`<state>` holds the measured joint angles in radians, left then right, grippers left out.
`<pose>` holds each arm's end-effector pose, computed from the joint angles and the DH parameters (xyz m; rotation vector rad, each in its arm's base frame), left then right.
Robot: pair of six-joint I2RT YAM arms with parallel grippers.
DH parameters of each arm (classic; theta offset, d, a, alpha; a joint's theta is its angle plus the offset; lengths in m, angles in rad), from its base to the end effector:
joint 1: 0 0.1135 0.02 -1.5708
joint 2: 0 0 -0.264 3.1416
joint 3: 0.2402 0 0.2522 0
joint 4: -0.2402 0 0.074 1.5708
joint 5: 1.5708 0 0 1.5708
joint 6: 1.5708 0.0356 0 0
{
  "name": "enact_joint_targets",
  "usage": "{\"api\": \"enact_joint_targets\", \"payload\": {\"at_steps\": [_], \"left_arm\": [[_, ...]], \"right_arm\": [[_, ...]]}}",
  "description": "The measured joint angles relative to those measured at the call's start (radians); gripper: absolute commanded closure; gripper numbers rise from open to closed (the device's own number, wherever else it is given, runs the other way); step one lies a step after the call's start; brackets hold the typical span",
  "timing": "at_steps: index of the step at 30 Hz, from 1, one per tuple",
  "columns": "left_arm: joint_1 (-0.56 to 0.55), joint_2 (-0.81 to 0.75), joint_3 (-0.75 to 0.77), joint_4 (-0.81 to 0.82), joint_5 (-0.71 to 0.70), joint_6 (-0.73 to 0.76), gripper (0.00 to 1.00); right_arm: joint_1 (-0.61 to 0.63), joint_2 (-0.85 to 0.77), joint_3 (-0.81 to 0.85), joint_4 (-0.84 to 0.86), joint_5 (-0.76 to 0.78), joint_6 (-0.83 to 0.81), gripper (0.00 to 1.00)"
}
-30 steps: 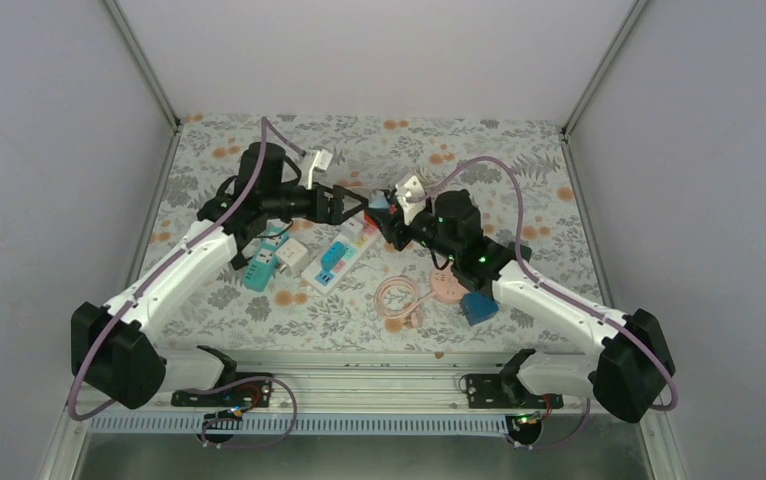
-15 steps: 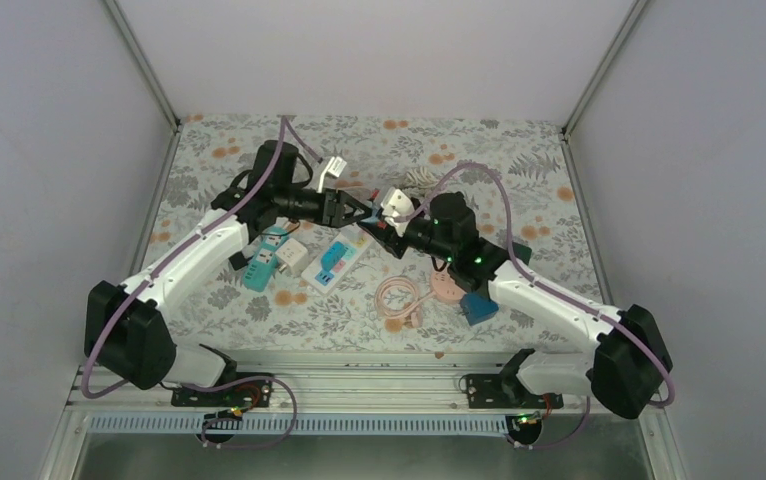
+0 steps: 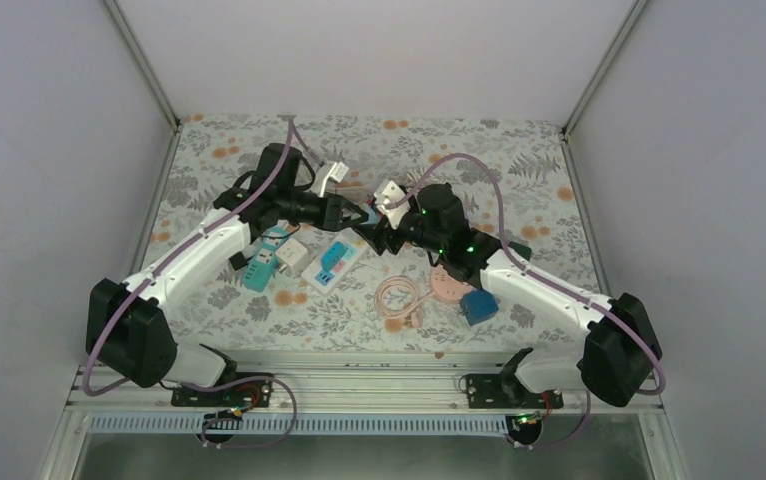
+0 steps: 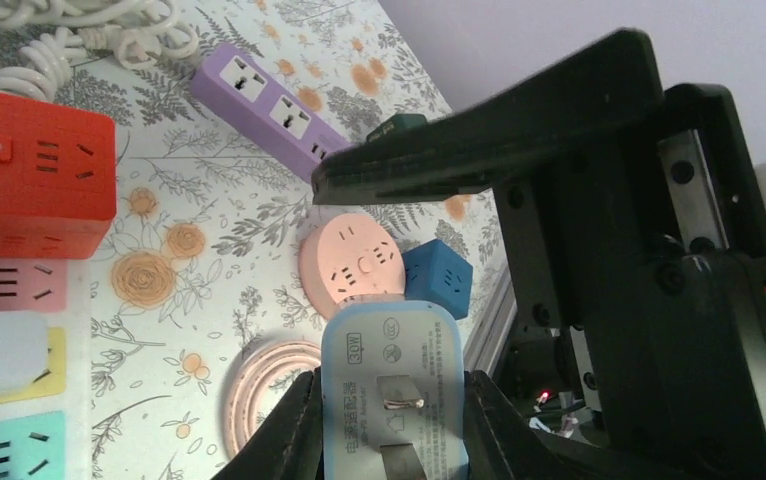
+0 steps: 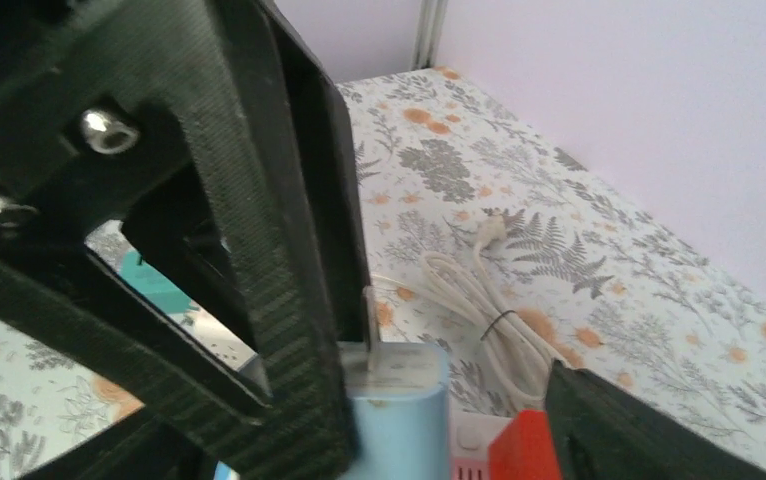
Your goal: Insert the plug
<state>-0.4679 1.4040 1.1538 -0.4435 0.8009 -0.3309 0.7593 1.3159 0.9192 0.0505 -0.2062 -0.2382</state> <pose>0.2601 -0.1601 0.3082 0.6136 2.2655 -1.3178 0.2162 0.2152 0.2927 -1.0532 1.6384 0.5457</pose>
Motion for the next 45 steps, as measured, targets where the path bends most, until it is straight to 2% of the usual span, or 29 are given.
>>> {"api": "enact_joint_targets", "payload": {"at_steps": [5,10,15,18,21,24,31,41,45], "left_arm": [[0.002,-0.011,0.000,0.011,-0.038,0.006,0.90],[0.013,-0.069,-0.013,0.106,-0.077,-0.011,0.90],[0.017,-0.184,-0.081,0.324,-0.116,-0.114,0.89],[0.016,-0.230,-0.118,0.474,-0.128,-0.198,0.89],[0.013,-0.259,-0.156,0.615,-0.153,-0.311,0.89],[0.012,-0.270,-0.190,0.717,-0.176,-0.413,0.89],[0.011,-0.280,-0.273,0.848,-0.207,-0.566,0.89],[0.011,-0.280,-0.287,0.930,-0.212,-0.624,0.89],[0.011,-0.280,-0.289,0.940,-0.212,-0.631,0.89]], "right_arm": [[-0.016,-0.024,0.001,-0.013,-0.009,0.092,0.10],[-0.111,-0.121,-0.021,0.049,-0.135,0.288,0.02],[-0.227,-0.118,-0.030,0.220,-0.304,0.679,0.04],[-0.235,-0.061,-0.064,0.403,-0.399,0.939,0.05],[-0.221,-0.013,-0.104,0.566,-0.451,1.125,0.07],[-0.201,0.033,-0.097,0.676,-0.482,1.234,0.10],[-0.189,0.081,-0.075,0.872,-0.500,1.428,0.29],[-0.179,0.203,-0.002,0.985,-0.549,1.625,0.45],[-0.177,0.215,0.014,1.015,-0.561,1.662,0.46]]}}
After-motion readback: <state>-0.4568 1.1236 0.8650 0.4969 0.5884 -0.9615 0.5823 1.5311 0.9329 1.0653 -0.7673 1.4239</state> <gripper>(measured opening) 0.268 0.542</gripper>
